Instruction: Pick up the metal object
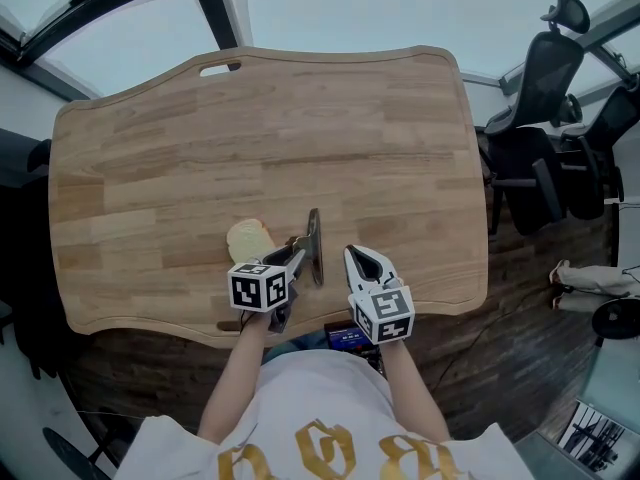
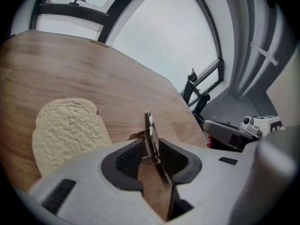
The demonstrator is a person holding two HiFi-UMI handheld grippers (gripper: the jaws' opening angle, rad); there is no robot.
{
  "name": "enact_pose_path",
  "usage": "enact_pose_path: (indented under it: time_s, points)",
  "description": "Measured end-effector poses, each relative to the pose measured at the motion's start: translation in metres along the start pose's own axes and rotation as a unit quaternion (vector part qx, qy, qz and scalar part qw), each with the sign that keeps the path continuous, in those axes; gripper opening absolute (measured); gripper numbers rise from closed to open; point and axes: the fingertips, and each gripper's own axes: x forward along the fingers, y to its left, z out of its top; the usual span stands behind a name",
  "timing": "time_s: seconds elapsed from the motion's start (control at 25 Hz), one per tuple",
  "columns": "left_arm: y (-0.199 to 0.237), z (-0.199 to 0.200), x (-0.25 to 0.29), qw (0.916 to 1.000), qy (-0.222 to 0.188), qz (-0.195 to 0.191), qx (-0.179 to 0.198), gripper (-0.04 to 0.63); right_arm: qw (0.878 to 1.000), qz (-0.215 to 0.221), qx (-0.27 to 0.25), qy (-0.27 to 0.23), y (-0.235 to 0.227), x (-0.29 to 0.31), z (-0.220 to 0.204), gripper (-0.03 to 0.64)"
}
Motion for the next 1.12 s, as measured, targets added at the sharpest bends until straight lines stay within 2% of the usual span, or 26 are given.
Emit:
enact_pose_path:
  time_s: [0.2, 0.36, 0.72, 0.8, 0.84, 1.12]
  points:
    - [0.001, 0.0, 0.007, 0.9997, 0.012, 0.003, -0.019, 0.114, 1.0, 0.006, 0.007, 0.0, -0.003, 0.002, 0.0, 0.011]
    - [0.001, 0.001, 0.011, 0.9991, 0.012, -0.001, -0.04, 0.083, 1.0, 0.015, 0.005, -0.004, -0.003, 0.004, 0.003, 0.011]
    - [0.002, 0.004, 0.009, 0.9971, 0.007, -0.005, -0.075, 0.071, 1.0, 0.024, 0.005, -0.002, -0.006, 0.003, 0.004, 0.011]
    - [0.0, 0.008, 0.008, 0.9971, -0.002, -0.005, -0.076, 0.063, 1.0, 0.026, 0.008, -0.004, -0.006, 0.002, 0.005, 0.011]
    - [-0.001, 0.011, 0.007, 0.9972, -0.007, -0.004, -0.074, 0.021, 1.0, 0.026, 0.01, -0.005, -0.006, 0.001, 0.005, 0.011]
    - [0.001, 0.014, 0.008, 0.9969, -0.012, -0.006, -0.078, 0.02, 1.0, 0.023, 0.009, -0.009, -0.008, -0.003, 0.004, 0.011]
